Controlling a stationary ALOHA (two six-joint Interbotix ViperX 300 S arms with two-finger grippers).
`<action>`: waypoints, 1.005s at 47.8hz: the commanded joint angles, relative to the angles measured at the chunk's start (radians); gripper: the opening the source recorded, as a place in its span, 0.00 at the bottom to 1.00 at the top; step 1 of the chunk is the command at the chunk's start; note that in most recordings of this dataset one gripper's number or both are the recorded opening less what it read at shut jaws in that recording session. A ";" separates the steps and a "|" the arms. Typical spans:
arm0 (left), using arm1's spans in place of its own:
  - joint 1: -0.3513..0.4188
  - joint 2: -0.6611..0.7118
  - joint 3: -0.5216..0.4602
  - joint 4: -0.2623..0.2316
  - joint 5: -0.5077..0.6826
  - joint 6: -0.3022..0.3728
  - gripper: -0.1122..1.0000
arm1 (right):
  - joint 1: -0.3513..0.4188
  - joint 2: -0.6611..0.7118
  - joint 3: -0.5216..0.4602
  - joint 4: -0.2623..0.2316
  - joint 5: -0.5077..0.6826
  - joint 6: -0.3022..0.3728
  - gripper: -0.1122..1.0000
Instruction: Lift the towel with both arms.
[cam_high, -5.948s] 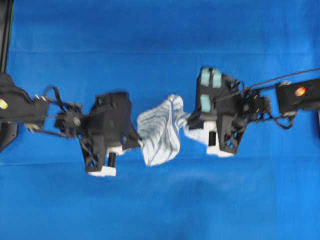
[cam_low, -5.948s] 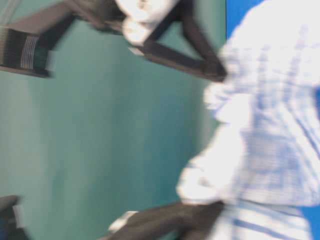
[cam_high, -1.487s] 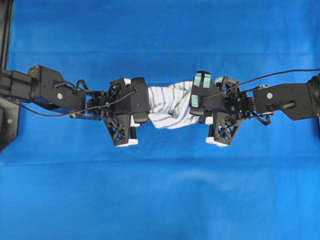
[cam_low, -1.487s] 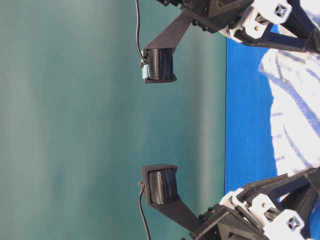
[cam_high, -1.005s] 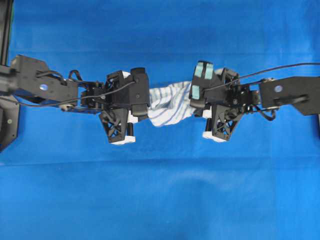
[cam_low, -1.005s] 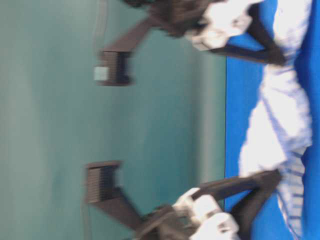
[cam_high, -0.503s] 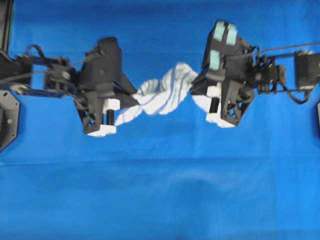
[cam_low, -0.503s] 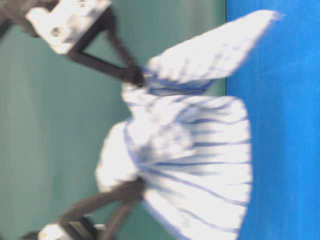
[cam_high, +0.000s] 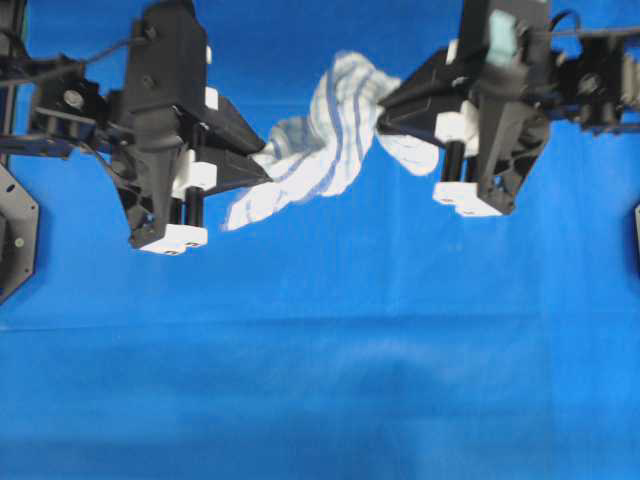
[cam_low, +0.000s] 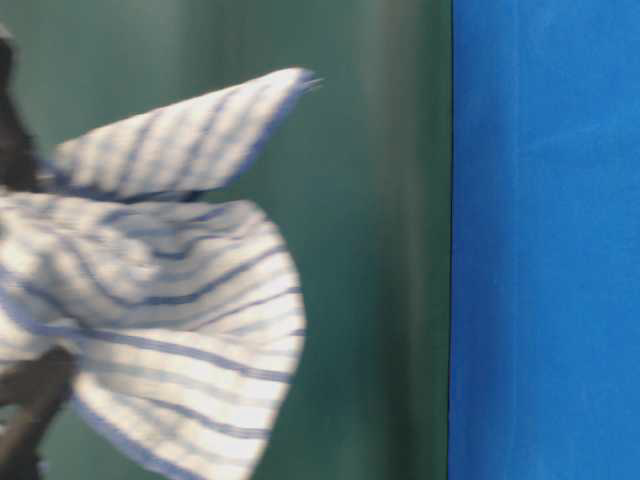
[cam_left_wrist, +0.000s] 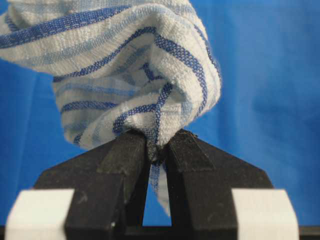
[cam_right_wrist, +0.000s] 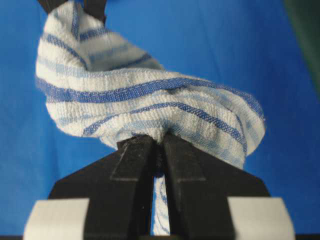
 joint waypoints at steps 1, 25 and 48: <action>0.009 -0.026 -0.064 0.006 0.026 -0.002 0.15 | 0.002 -0.020 -0.069 -0.003 0.017 -0.012 0.17; 0.040 -0.075 -0.137 0.011 0.066 0.075 0.15 | 0.005 -0.020 -0.167 -0.003 0.060 -0.069 0.17; 0.058 -0.123 -0.055 0.011 -0.031 0.081 0.70 | 0.005 -0.015 -0.132 -0.026 0.071 -0.080 0.66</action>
